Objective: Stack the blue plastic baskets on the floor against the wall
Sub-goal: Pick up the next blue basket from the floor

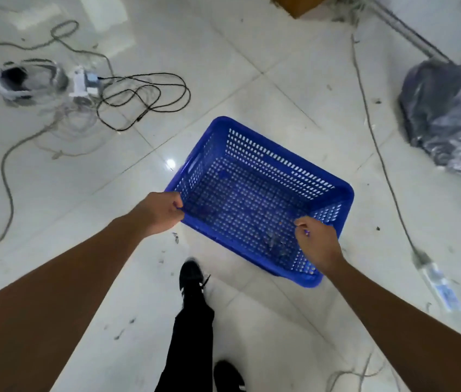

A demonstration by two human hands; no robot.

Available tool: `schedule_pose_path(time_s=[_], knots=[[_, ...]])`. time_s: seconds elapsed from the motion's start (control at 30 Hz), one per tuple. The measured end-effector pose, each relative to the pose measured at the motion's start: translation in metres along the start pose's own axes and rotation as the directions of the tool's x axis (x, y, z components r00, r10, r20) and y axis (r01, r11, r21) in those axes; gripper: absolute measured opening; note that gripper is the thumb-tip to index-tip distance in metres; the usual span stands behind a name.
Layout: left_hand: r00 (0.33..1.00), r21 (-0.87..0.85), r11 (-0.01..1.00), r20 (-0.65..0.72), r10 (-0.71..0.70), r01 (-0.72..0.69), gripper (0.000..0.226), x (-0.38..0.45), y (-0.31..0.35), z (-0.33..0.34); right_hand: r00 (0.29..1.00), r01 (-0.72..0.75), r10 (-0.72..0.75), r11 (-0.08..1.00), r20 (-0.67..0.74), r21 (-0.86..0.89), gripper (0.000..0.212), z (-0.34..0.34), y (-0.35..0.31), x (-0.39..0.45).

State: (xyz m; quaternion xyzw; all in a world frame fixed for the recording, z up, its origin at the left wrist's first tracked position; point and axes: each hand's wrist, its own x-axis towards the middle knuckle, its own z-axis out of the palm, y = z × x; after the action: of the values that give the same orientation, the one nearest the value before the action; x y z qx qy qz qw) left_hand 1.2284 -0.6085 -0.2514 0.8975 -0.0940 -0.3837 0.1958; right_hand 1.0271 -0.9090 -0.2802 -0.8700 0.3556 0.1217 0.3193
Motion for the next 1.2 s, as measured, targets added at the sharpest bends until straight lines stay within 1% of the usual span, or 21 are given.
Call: schedule_pose_path(time_s=[0.07, 0.13, 0.23, 0.27, 0.33, 0.37, 0.43, 0.53, 0.6, 0.63, 0.67, 0.73, 0.8, 0.83, 0.9, 0.93, 0.97, 1.0, 1.07, 1.1, 1.2], knots=[[0.998, -0.019, 0.999, -0.036, -0.050, 0.049, 0.020, 0.047, 0.012, -0.004, 0.998, -0.059, 0.059, 0.998, -0.026, -0.003, 0.024, -0.003, 0.010, 0.030], [0.996, -0.001, 0.998, -0.066, -0.062, 0.062, 0.021, 0.092, 0.023, -0.008, 0.992, -0.112, 0.109, 0.993, -0.071, -0.043, 0.023, -0.007, 0.026, 0.056], [0.999, 0.107, 0.993, -0.004, -0.051, 0.051, 0.026, 0.135, 0.025, -0.012, 0.965, -0.247, 0.240, 0.967, -0.108, -0.056, 0.024, -0.007, 0.051, 0.077], [0.998, 0.119, 0.991, -0.001, -0.056, 0.056, 0.031, 0.150, 0.026, -0.012, 0.954, -0.287, 0.281, 0.956, -0.108, -0.051, 0.028, -0.006, 0.060, 0.083], [0.998, 0.087, 0.994, -0.008, -0.066, 0.066, 0.046, 0.178, 0.032, -0.011, 0.926, -0.369, 0.365, 0.929, -0.092, -0.022, 0.049, -0.005, 0.082, 0.096], [0.997, 0.053, 0.996, -0.008, -0.076, 0.076, 0.056, 0.192, 0.036, -0.010, 0.905, -0.420, 0.418, 0.907, -0.079, -0.012, 0.059, -0.006, 0.094, 0.102], [0.995, -0.002, 0.995, -0.013, -0.101, 0.101, 0.072, 0.219, 0.041, -0.004, 0.848, -0.525, 0.527, 0.850, -0.051, 0.038, 0.069, -0.004, 0.119, 0.117], [0.990, 0.012, 0.992, -0.059, -0.126, 0.126, 0.076, 0.266, 0.046, 0.011, 0.789, -0.607, 0.611, 0.792, -0.065, 0.069, 0.078, 0.005, 0.154, 0.141], [0.989, 0.031, 0.989, -0.044, -0.141, 0.143, 0.078, 0.294, 0.052, 0.024, 0.752, -0.655, 0.655, 0.755, -0.076, 0.034, 0.077, 0.012, 0.180, 0.156], [0.989, 0.028, 0.989, -0.026, -0.146, 0.146, 0.080, 0.307, 0.055, 0.031, 0.731, -0.678, 0.680, 0.733, -0.054, 0.058, 0.074, 0.017, 0.192, 0.164], [0.988, 0.019, 0.988, -0.016, -0.152, 0.153, 0.084, 0.319, 0.053, 0.038, 0.717, -0.690, 0.697, 0.713, -0.014, 0.122, 0.070, 0.025, 0.205, 0.173], [0.981, -0.048, 0.982, -0.060, -0.185, 0.182, 0.093, 0.339, 0.047, 0.050, 0.676, -0.723, 0.730, 0.630, 0.099, 0.283, 0.060, 0.042, 0.219, 0.190], [0.971, -0.138, 0.972, -0.120, -0.205, 0.189, 0.090, 0.349, 0.052, 0.057, 0.655, -0.719, 0.746, 0.569, 0.117, 0.398, 0.063, 0.049, 0.235, 0.198], [0.965, -0.149, 0.967, -0.127, -0.227, 0.208, 0.087, 0.351, 0.052, 0.057, 0.647, -0.710, 0.754, 0.540, 0.116, 0.451, 0.057, 0.049, 0.236, 0.199], [0.953, -0.167, 0.943, -0.042, -0.300, 0.290, 0.090, 0.346, 0.048, 0.048, 0.633, -0.692, 0.756, 0.457, 0.167, 0.559, 0.027, 0.040, 0.227, 0.198], [0.943, -0.203, 0.922, 0.039, -0.329, 0.330, 0.089, 0.341, 0.042, 0.043, 0.631, -0.687, 0.758, 0.447, 0.166, 0.573, 0.021, 0.036, 0.222, 0.196], [0.934, -0.245, 0.902, 0.112, -0.338, 0.356, 0.080, 0.335, 0.037, 0.038, 0.632, -0.685, 0.758, 0.451, 0.160, 0.573, 0.024, 0.031, 0.216, 0.193], [0.927, -0.279, 0.885, 0.163, -0.338, 0.372, 0.065, 0.327, 0.033, 0.034, 0.642, -0.677, 0.755, 0.475, 0.136, 0.562, 0.037, 0.025, 0.211, 0.191], [0.921, -0.352, 0.852, 0.182, -0.344, 0.387, 0.038, 0.308, 0.024, 0.029, 0.685, -0.621, 0.726, 0.535, 0.065, 0.573, 0.066, 0.011, 0.206, 0.186], [0.920, -0.400, 0.828, 0.162, -0.357, 0.392, 0.032, 0.295, 0.018, 0.026, 0.708, -0.596, 0.704, 0.557, 0.051, 0.579, 0.069, 0.002, 0.194, 0.182], [0.905, -0.542, 0.737, 0.116, -0.409, 0.403, 0.031, 0.251, 0.008, -0.001, 0.739, -0.579, 0.673, 0.603, 0.039, 0.549, 0.053, -0.036, 0.150, 0.175]])
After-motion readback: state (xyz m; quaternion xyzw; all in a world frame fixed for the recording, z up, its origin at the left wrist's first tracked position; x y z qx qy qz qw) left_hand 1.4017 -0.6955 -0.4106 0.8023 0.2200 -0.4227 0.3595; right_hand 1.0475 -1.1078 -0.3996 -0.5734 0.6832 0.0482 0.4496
